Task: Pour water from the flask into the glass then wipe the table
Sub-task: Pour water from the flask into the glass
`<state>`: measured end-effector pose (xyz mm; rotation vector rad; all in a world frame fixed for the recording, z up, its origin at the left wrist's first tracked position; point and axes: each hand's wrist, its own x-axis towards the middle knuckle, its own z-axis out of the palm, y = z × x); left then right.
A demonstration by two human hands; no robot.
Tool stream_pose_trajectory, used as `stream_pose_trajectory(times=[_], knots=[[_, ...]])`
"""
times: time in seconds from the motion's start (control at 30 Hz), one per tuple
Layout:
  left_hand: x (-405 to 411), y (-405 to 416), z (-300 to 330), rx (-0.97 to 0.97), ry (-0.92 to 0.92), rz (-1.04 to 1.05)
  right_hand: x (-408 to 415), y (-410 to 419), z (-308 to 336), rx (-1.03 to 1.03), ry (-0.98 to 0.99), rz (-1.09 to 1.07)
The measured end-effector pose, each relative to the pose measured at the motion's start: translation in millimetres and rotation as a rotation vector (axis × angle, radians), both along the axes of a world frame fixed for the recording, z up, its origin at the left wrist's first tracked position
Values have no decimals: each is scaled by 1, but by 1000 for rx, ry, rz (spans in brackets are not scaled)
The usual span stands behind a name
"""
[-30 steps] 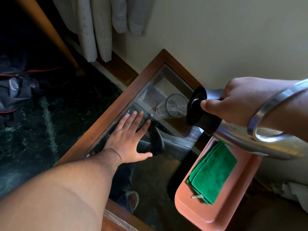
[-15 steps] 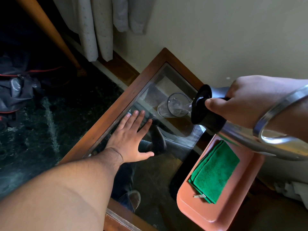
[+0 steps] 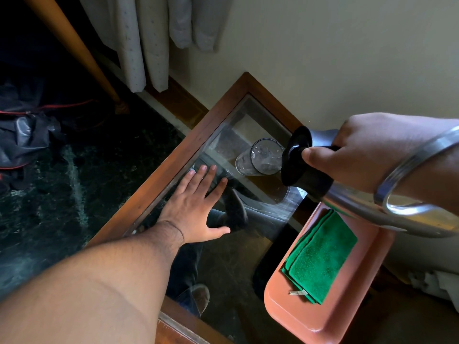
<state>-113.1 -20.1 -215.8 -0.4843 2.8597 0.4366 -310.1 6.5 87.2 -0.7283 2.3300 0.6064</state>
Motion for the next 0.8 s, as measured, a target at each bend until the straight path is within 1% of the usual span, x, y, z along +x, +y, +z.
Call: stream_pose_trajectory(times=[0.23, 0.4, 0.57, 0.8], knots=[[0, 0, 0, 3, 2, -2, 1, -2, 2, 15, -12, -21], [0, 0, 1, 3, -3, -6, 7, -4, 10, 51, 25, 1], [0, 0, 1, 5, 9, -6, 7, -4, 10, 45, 39, 14], [0, 0, -1, 15, 35, -4, 3, -3, 7, 32, 19, -30]])
